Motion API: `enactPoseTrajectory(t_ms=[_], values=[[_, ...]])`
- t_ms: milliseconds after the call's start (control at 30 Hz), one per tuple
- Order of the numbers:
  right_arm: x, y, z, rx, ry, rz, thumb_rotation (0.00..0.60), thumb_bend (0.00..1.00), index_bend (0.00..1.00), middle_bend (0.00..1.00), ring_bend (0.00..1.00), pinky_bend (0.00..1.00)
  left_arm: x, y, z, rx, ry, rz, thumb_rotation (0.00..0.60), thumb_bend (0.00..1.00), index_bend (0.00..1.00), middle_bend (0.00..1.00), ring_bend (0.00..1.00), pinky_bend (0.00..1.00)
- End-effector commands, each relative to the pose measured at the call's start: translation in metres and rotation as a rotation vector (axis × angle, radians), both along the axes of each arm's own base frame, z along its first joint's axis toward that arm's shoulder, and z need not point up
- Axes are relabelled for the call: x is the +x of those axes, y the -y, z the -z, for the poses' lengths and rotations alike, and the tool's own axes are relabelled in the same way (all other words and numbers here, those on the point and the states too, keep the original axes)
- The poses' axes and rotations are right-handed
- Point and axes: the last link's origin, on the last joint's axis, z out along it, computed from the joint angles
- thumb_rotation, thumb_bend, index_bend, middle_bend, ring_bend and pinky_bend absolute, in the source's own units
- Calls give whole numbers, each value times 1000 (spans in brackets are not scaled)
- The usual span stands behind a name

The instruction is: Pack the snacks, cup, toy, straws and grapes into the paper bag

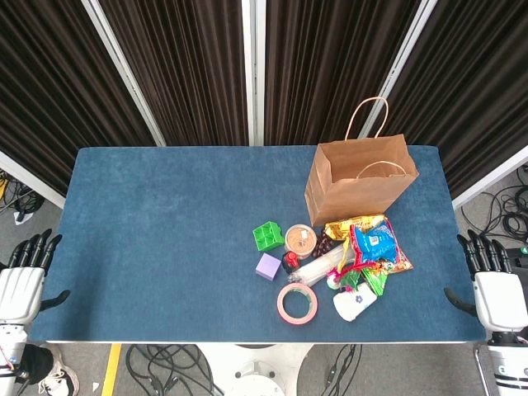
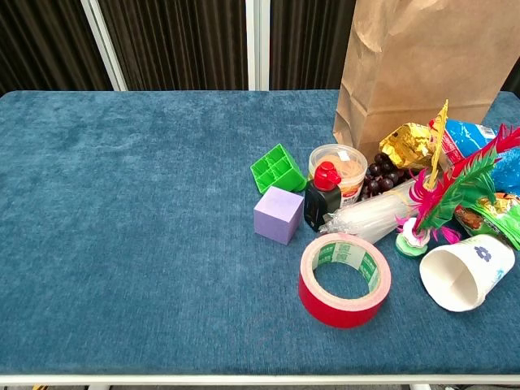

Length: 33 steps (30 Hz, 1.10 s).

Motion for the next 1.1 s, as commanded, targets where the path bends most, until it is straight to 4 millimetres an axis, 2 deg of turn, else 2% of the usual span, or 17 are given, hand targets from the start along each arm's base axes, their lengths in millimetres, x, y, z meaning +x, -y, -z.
enactPoseTrajectory(t_ms=[33, 300, 500, 767, 1000, 1100], values=[[-1, -1, -1, 1, -4, 2, 600, 69, 0, 0, 0, 0, 0, 0, 1, 1, 5, 1, 600, 51, 70, 39, 0, 114], [-3, -1, -3, 0, -9, 11, 600, 69, 0, 0, 0, 0, 0, 0, 4, -12, 9, 2, 600, 52, 70, 39, 0, 114], [-3, 9, 0, 4, -17, -44, 600, 71, 0, 0, 0, 0, -2, -1, 7, -17, 21, -2, 600, 51, 70, 39, 0, 114], [-11, 47, 6, 88, 171, -109, 600, 73, 22, 53, 0, 7, -10, 3, 8, -15, 29, -8, 600, 52, 70, 39, 0, 114], [-17, 89, 22, 287, 344, -109, 600, 75, 50, 69, 0, 43, -13, 3, 7, -15, 10, 0, 600, 53, 70, 39, 0, 114], [-19, 107, 24, 337, 328, -94, 600, 74, 51, 73, 0, 44, -15, 3, 7, -18, 9, -2, 600, 52, 70, 39, 0, 114]])
